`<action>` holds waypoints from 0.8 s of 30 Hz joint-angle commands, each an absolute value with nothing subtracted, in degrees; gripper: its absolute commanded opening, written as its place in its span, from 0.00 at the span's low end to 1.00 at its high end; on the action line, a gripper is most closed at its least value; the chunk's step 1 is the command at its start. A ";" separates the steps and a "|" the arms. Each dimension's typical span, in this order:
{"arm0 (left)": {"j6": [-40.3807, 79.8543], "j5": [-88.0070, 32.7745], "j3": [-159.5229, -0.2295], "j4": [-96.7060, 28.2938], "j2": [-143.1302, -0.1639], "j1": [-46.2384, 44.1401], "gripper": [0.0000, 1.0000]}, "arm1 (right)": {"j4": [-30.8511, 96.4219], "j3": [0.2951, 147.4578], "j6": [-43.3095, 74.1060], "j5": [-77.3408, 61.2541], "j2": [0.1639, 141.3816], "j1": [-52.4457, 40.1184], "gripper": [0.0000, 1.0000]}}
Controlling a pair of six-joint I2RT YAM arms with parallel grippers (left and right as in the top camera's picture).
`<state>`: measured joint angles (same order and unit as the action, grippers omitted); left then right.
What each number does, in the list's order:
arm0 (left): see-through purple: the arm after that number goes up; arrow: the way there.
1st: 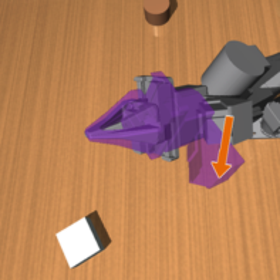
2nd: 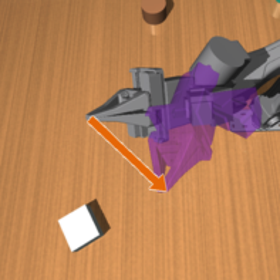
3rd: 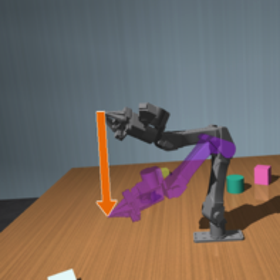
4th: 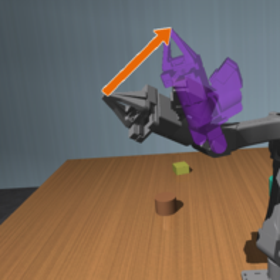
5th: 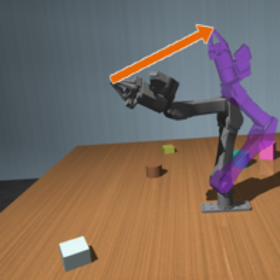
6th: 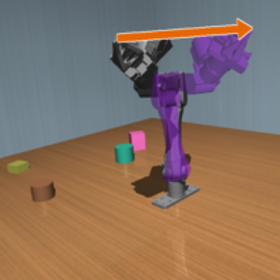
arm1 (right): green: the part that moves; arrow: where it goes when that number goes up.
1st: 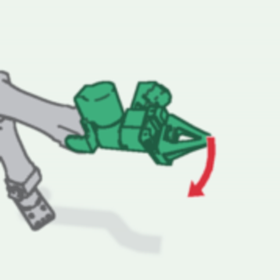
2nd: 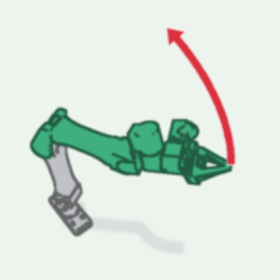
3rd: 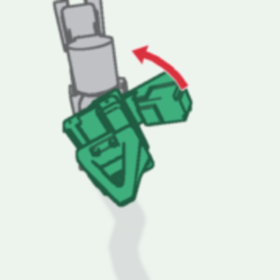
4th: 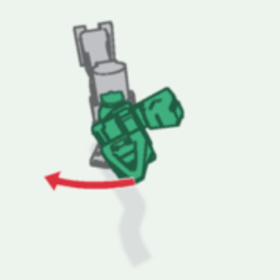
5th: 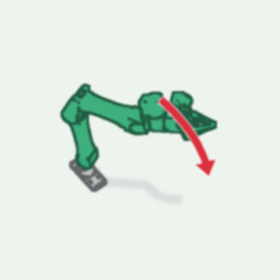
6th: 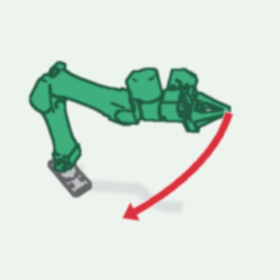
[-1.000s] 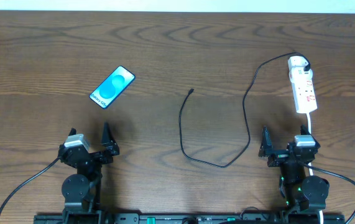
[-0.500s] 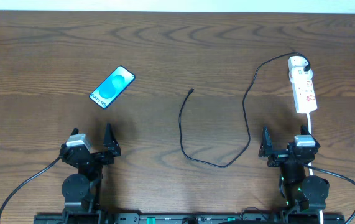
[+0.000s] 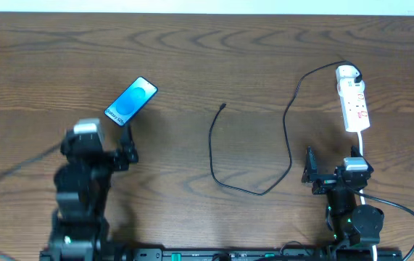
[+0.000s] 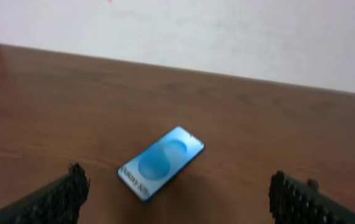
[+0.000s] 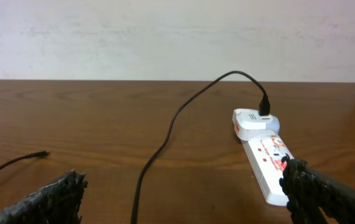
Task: Plug charger to phone and switch on socket
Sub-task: 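Reach the left gripper forward over the blue phone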
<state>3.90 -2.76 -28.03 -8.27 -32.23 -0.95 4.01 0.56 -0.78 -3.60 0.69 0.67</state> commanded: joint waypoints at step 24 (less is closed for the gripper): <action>-23.31 -15.42 -92.49 -48.36 -97.45 -0.93 0.94 | 4.05 0.32 -1.37 -3.14 0.34 0.27 0.99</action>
